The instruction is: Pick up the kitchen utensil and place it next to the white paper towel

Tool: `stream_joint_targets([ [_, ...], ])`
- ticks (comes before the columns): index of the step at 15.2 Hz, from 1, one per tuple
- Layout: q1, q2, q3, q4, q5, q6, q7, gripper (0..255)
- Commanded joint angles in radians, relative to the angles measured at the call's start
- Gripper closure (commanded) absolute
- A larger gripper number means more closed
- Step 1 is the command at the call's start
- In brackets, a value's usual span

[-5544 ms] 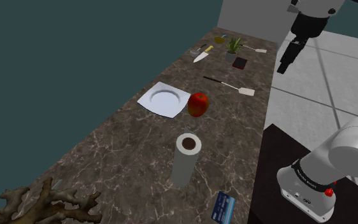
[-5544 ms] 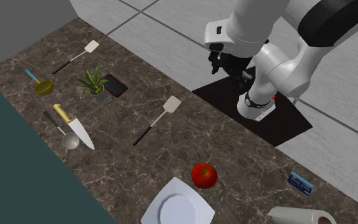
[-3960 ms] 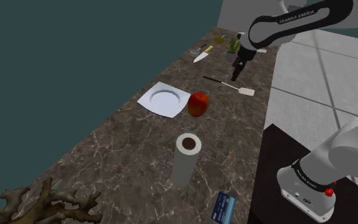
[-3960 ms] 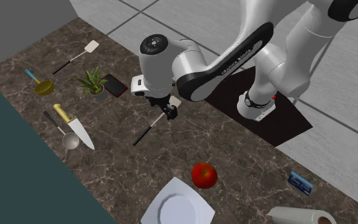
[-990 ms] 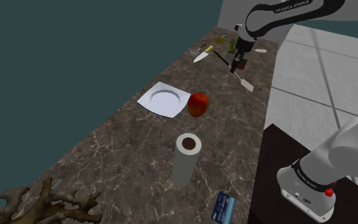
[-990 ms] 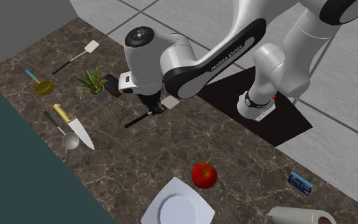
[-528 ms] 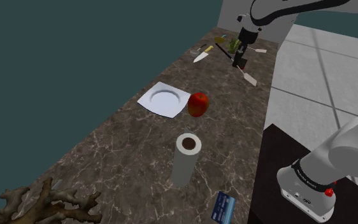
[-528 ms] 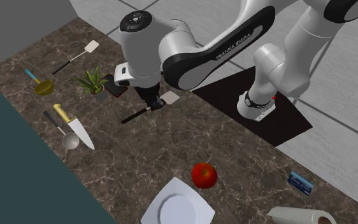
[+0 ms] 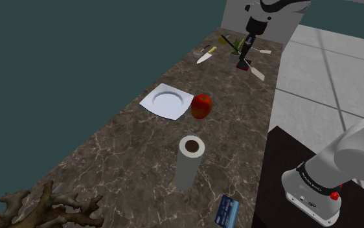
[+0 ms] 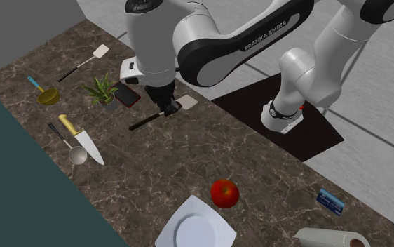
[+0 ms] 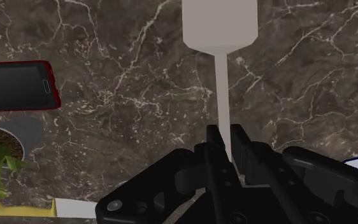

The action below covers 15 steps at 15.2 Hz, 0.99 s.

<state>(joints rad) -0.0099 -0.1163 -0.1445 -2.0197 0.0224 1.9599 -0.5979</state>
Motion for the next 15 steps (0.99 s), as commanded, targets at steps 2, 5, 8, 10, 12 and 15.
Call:
stream_joint_targets([
  [2,0.0,-0.002,0.001,0.04,-0.001,-0.043,0.002,255],
  [5,0.001,-0.005,0.001,0.078,-0.001,-0.083,0.004,255],
  [8,0.001,-0.006,0.001,0.117,-0.002,-0.123,0.005,255],
  [10,0.001,-0.006,0.001,0.144,-0.002,-0.15,0.006,255],
  [12,0.001,-0.004,0.001,0.173,-0.002,-0.177,0.007,255],
  [15,0.001,-0.001,0.001,0.217,-0.001,-0.218,0.007,255],
])
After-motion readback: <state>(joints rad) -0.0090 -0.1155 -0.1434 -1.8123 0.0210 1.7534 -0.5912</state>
